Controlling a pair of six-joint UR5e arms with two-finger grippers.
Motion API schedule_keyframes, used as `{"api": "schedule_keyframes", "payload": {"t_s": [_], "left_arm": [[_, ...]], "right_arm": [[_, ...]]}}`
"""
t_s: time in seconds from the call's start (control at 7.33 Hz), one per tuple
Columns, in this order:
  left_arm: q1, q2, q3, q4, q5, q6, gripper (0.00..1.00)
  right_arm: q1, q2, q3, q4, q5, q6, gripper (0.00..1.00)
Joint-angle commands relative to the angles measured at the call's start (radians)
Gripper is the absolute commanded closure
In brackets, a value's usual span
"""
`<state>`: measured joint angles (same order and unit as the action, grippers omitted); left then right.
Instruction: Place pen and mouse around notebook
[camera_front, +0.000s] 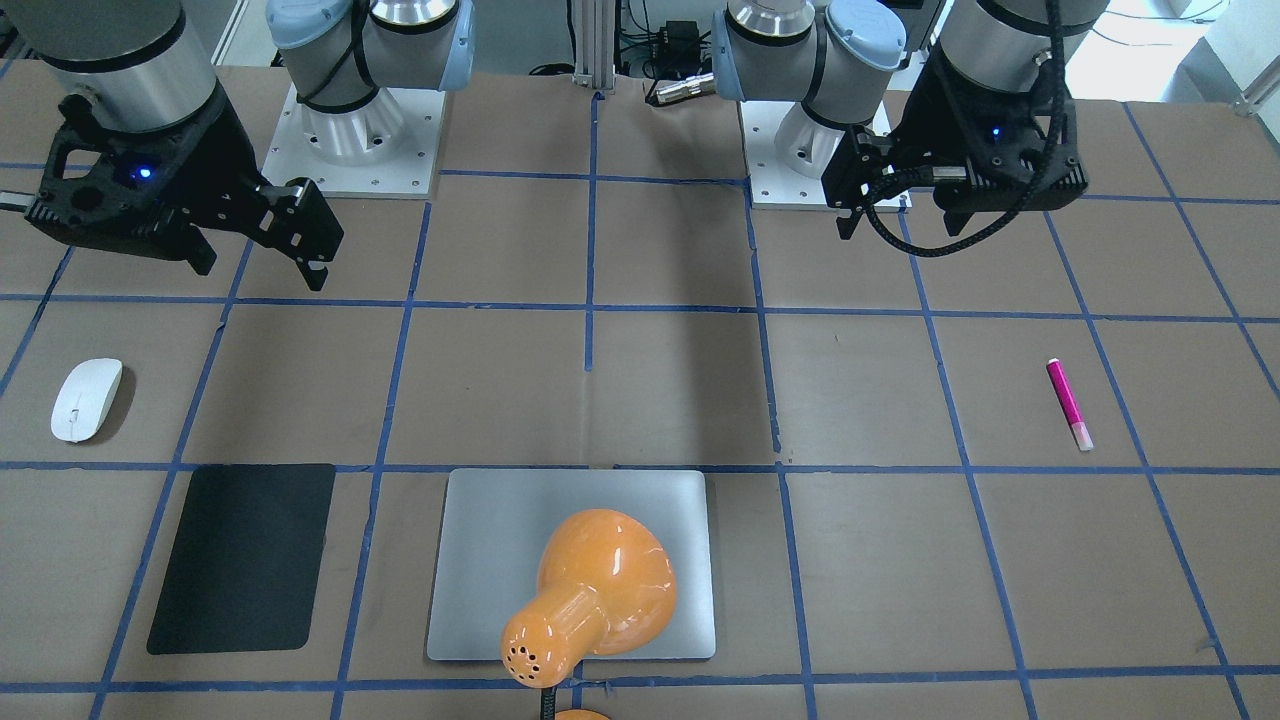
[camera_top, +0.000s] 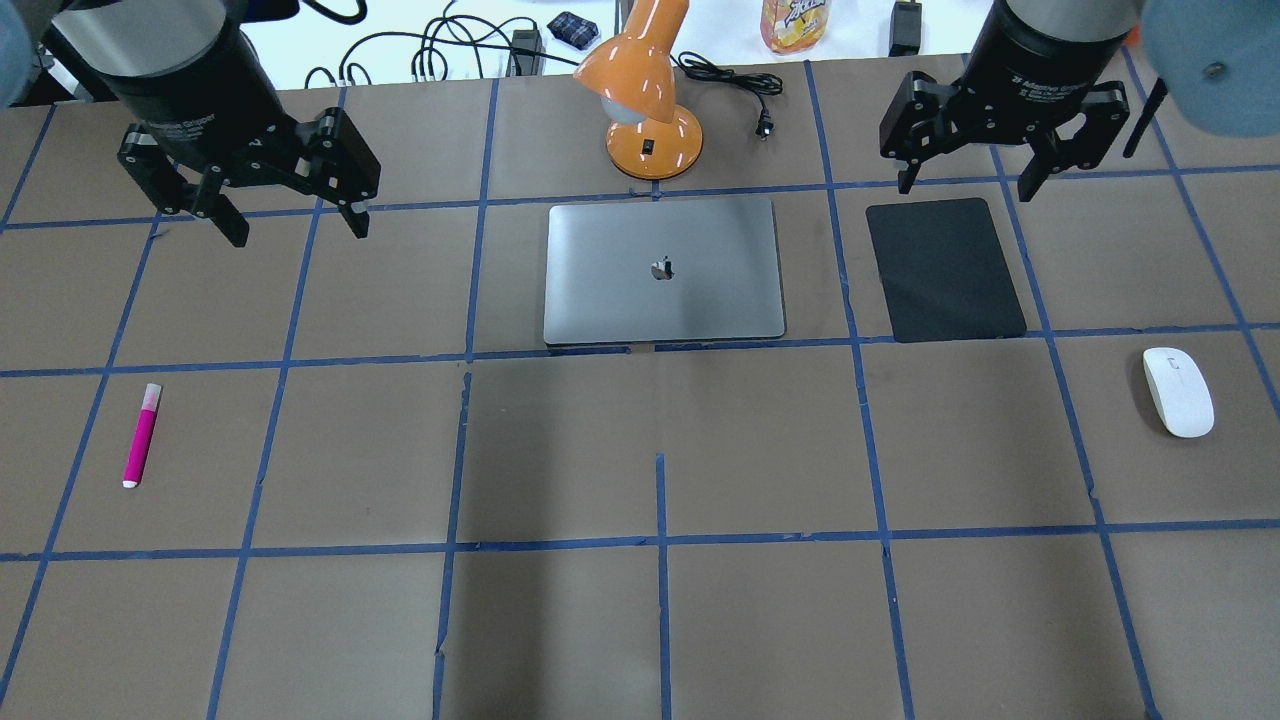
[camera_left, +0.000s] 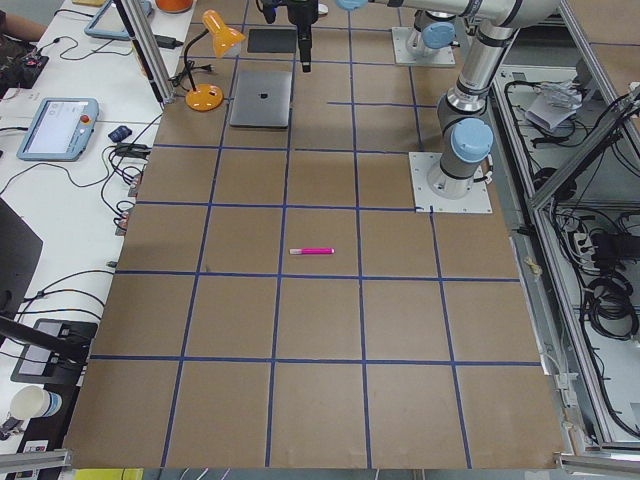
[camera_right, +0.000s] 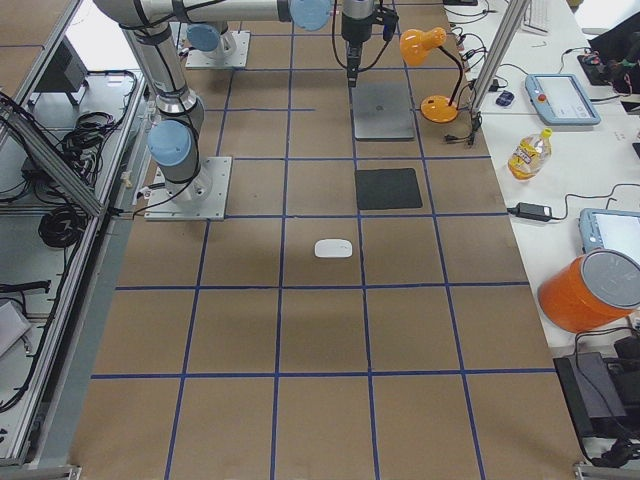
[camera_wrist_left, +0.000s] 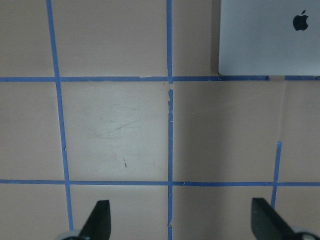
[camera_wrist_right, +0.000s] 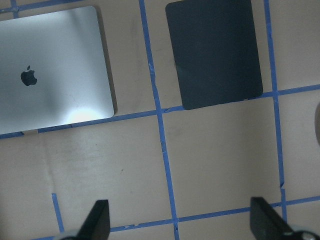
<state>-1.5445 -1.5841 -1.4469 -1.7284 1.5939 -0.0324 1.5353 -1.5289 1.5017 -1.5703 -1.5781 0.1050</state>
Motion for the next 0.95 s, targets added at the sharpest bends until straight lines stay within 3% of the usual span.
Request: {"api": "schedule_keyframes", "payload": {"t_s": [0.0,0.41,0.82], "left_arm": [[0.007,-0.003,0.000,0.013,0.000,0.002,0.00],[0.007,0.019,-0.012,0.012,0.038,0.038,0.00],[0.079,-0.010,-0.020,0.026,0.074,0.074,0.00]], "right_arm": [[-0.079,-0.005,-0.003,0.009,0.001,-0.109,0.00],[-0.261,-0.008,-0.009,0.038,-0.013,-0.296,0.00],[-0.450,0.010,0.017,0.044,-0.016,-0.534,0.00]]}}
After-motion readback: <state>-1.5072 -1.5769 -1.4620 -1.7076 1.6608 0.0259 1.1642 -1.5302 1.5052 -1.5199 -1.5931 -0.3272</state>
